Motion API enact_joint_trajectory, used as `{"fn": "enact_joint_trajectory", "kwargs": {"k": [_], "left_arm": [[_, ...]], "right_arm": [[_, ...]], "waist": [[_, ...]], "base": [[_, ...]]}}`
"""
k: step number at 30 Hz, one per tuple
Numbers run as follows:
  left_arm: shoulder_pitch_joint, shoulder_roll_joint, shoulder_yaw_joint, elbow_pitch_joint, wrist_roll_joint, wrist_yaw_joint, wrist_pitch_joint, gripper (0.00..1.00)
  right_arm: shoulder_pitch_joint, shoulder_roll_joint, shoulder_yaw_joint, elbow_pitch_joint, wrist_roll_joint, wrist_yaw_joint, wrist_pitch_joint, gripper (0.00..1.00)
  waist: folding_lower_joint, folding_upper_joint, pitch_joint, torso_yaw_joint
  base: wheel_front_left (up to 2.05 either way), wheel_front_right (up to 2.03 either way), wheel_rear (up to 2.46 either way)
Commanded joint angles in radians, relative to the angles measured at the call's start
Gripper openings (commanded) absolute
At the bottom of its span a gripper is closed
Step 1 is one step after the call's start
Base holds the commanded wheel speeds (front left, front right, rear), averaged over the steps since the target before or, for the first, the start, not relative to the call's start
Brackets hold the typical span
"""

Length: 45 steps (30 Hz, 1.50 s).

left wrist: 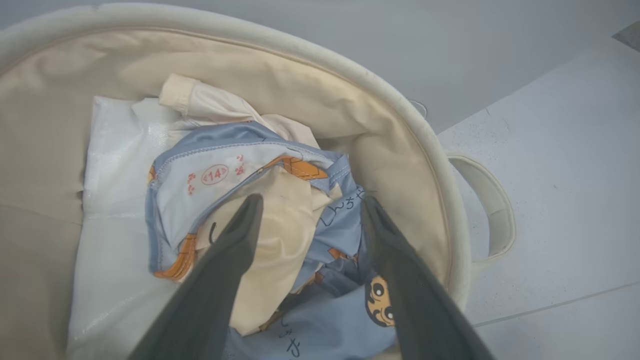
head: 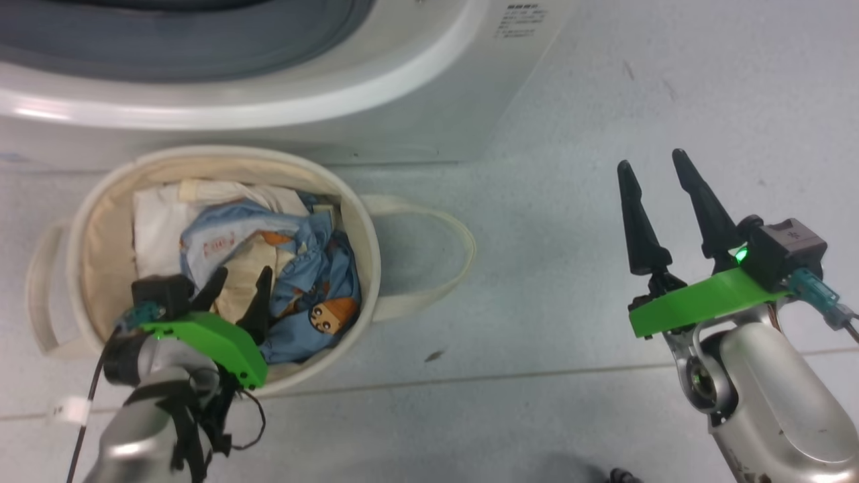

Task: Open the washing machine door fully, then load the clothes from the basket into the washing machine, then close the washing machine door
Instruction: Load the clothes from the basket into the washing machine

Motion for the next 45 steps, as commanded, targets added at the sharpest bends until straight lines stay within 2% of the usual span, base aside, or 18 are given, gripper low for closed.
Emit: {"fn": "enact_joint_trajectory", "kwargs": {"k": [1, 6, 13, 18, 23, 26, 30, 31, 32, 33, 34, 39, 45], "left_arm": [[-0.021, 0.041, 0.01, 0.01, -0.007, -0.006, -0.005, 1.0], [-0.097, 0.065, -0.066, 0.105, 0.037, -0.006, -0.005, 1.0], [-0.165, 0.084, -0.091, 0.172, 0.069, 0.002, -0.003, 1.0], [-0.204, 0.096, -0.098, 0.195, 0.071, 0.018, 0.037, 1.0], [-0.237, 0.115, -0.088, 0.203, 0.057, 0.059, 0.094, 1.0], [-0.242, 0.115, -0.087, 0.204, 0.05, 0.067, 0.113, 1.0], [-0.243, 0.122, -0.069, 0.205, 0.03, 0.106, 0.137, 1.0], [-0.245, 0.12, -0.066, 0.205, 0.026, 0.106, 0.132, 0.96], [-0.246, 0.119, -0.065, 0.205, 0.022, 0.103, 0.127, 0.17], [-0.248, 0.117, -0.066, 0.206, 0.022, 0.099, 0.12, 0.03], [-0.249, 0.115, -0.066, 0.206, 0.019, 0.094, 0.114, 0.0], [-0.247, 0.101, -0.072, 0.206, 0.014, 0.066, 0.083, 0.0], [-0.208, 0.073, -0.069, 0.206, -0.008, 0.029, 0.031, 0.0]], "right_arm": [[0.01, -0.012, 0.009, -0.034, -0.01, 0.001, -0.012, 1.0], [0.0, -0.01, -0.009, -0.057, -0.022, 0.001, -0.012, 1.0], [-0.001, -0.013, -0.049, -0.095, -0.046, 0.001, -0.012, 1.0], [0.008, -0.008, -0.062, -0.117, -0.052, 0.001, -0.012, 1.0], [0.019, -0.003, -0.089, -0.143, -0.059, 0.001, -0.012, 1.0], [0.029, 0.004, -0.102, -0.152, -0.072, 0.001, -0.012, 1.0], [0.035, 0.019, -0.102, -0.156, -0.089, 0.001, -0.012, 1.0], [0.036, 0.022, -0.102, -0.155, -0.091, 0.001, -0.012, 1.0], [0.036, 0.024, -0.102, -0.154, -0.093, 0.001, -0.012, 1.0], [0.036, 0.025, -0.101, -0.153, -0.095, 0.001, -0.012, 1.0], [0.035, 0.027, -0.101, -0.152, -0.096, 0.001, -0.012, 1.0], [0.029, 0.029, -0.097, -0.144, -0.095, 0.001, -0.012, 1.0], [0.016, 0.035, -0.078, -0.109, -0.078, 0.001, -0.012, 1.0]], "waist": [[-0.0002, 0.0, 0.034, -0.001], [-0.0002, 0.0, 0.099, -0.021], [-0.0002, 0.0, 0.173, -0.065], [-0.0002, 0.0, 0.223, -0.094], [-0.0002, 0.0, 0.265, -0.114], [-0.0002, 0.0, 0.273, -0.108], [-0.0002, 0.0, 0.277, -0.099], [-0.0002, 0.0, 0.278, -0.097], [-0.0002, 0.0, 0.278, -0.095], [-0.0002, 0.0, 0.277, -0.093], [-0.0002, 0.0, 0.276, -0.091], [-0.0002, 0.0, 0.258, -0.075], [-0.0002, 0.0, 0.181, -0.051]], "base": [[0.0, 0.0, 0.0], [0.0, 0.0, 0.0], [0.0, 0.0, 0.0], [0.0, 0.0, 0.0], [0.01, 0.01, 0.01], [0.1, 0.1, 0.1], [0.06, 0.06, 0.06], [0.0, 0.0, 0.0], [0.0, 0.0, 0.0], [0.0, 0.0, 0.0], [0.0, 0.0, 0.0], [0.0, 0.0, 0.0], [0.0, 0.0, 0.0]]}}
